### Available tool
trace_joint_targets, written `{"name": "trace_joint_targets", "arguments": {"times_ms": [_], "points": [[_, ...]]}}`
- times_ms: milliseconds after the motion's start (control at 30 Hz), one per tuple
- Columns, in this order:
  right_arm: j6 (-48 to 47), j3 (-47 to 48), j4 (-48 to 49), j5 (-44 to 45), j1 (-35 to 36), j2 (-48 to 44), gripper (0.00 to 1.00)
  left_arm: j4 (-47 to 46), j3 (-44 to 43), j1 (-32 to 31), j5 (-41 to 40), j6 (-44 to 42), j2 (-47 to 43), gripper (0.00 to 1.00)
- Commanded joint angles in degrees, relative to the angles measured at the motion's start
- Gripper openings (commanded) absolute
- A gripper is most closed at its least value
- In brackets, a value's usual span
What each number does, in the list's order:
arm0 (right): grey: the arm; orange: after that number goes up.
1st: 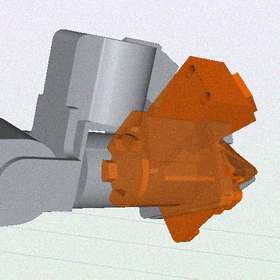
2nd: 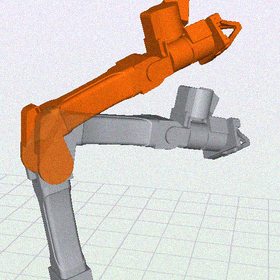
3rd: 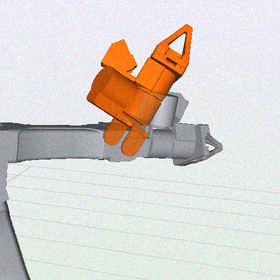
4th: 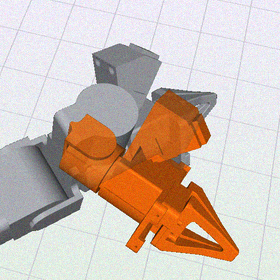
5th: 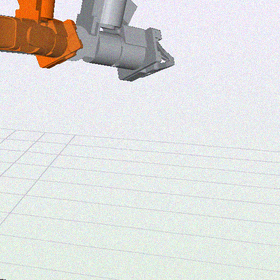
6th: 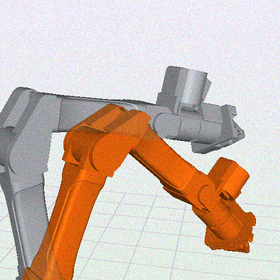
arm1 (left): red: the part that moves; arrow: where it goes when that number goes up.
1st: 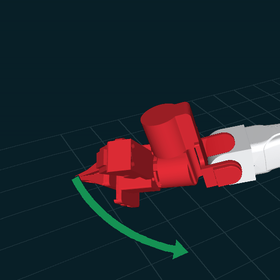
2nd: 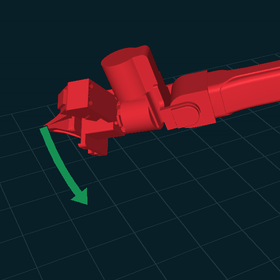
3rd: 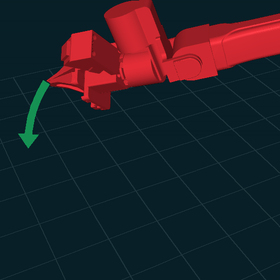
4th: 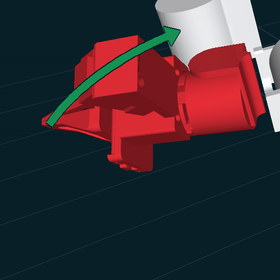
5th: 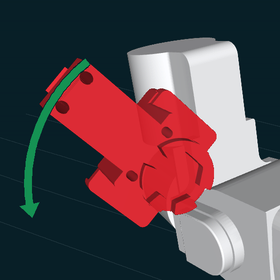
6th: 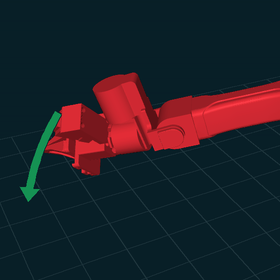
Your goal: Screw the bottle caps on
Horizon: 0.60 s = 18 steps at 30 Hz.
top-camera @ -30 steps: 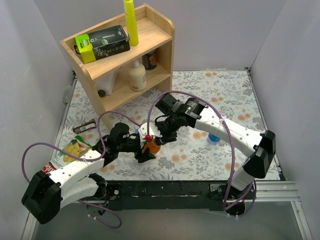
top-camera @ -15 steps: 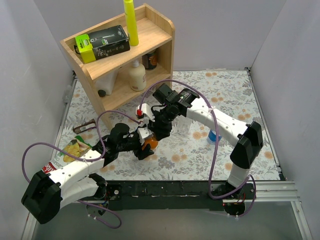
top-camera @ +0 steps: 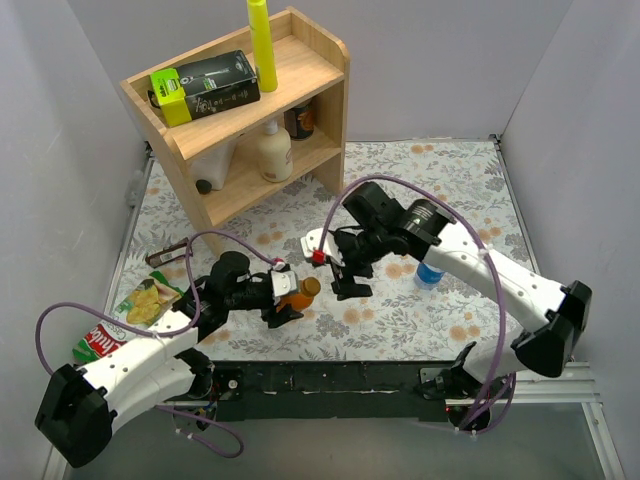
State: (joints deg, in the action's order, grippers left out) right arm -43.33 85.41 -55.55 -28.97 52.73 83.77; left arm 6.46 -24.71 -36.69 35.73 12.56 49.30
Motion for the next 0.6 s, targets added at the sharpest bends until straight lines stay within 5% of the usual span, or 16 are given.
{"name": "trace_joint_targets", "arguments": {"times_ms": [0,200,567], "points": [[-14.3,-4.9,7.7,1.6,3.2,-4.9,0.85,6.0,-2.4,0.2,8.8,-5.9,1.1,0.0],[-23.6,-6.3,8.3,2.0,7.6,-5.1,0.76,7.8,-5.1,0.2,11.3,-8.1,3.9,0.0],[-26.6,-4.8,5.2,-0.5,8.4,-2.2,0.62,8.0,-5.8,0.1,12.5,-9.2,4.4,0.0]]}}
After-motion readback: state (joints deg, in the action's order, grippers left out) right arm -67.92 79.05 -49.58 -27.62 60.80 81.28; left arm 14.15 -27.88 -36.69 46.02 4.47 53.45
